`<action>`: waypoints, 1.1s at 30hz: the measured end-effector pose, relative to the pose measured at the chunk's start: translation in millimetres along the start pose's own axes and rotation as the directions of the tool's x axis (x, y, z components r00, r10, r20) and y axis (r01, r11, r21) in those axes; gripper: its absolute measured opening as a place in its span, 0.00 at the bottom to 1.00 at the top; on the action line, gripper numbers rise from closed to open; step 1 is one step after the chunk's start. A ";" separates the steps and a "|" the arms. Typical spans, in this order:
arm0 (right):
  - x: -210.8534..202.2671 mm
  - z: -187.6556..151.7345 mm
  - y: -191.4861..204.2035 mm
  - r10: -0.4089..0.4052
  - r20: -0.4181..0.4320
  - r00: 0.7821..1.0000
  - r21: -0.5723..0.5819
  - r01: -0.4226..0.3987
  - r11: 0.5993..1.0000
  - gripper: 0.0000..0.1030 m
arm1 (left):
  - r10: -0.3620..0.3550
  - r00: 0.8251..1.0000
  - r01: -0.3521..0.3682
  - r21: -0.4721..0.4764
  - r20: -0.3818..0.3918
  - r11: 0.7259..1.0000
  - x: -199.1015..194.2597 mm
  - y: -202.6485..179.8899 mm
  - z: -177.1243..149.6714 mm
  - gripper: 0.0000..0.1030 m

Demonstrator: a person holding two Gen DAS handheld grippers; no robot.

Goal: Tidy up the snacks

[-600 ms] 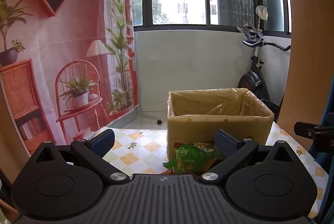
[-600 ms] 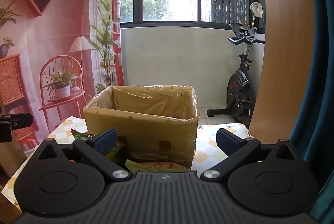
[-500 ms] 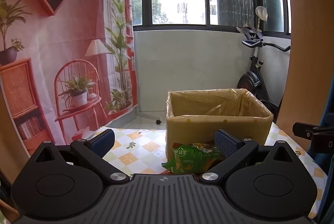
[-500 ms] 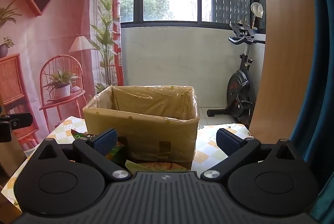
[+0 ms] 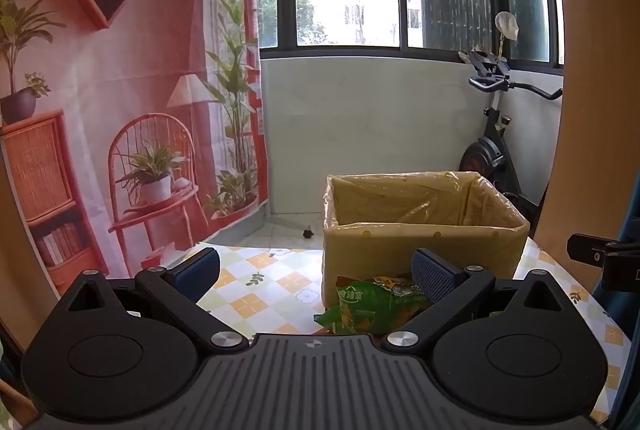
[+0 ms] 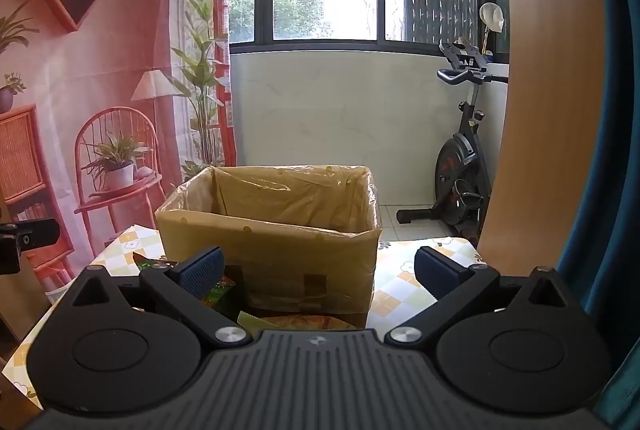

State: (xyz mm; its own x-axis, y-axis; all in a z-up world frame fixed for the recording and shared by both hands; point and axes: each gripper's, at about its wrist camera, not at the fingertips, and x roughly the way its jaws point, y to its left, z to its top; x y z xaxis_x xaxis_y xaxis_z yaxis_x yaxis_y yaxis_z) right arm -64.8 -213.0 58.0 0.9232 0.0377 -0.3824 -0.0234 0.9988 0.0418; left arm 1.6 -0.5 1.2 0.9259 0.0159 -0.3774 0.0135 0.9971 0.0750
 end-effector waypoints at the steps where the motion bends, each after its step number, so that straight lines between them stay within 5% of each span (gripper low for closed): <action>1: 0.1 0.0 0.0 0.001 0.000 1.000 0.000 -0.001 1.000 1.00 | 0.001 1.000 -0.001 -0.001 -0.001 1.000 0.3 0.2 0.1 1.00; 33: 4.0 0.8 -0.4 0.001 -0.007 1.000 0.004 -0.001 1.000 1.00 | 0.000 1.000 -0.001 -0.026 -0.031 1.000 9.3 1.9 1.7 1.00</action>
State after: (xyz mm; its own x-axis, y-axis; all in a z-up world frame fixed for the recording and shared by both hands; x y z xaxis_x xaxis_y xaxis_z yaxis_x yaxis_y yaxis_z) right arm -60.9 -213.2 57.2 0.9205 0.0391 -0.3887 -0.0231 0.9987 0.0458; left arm 10.8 1.4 -0.6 0.9139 0.0181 -0.4056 0.0031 0.9987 0.0514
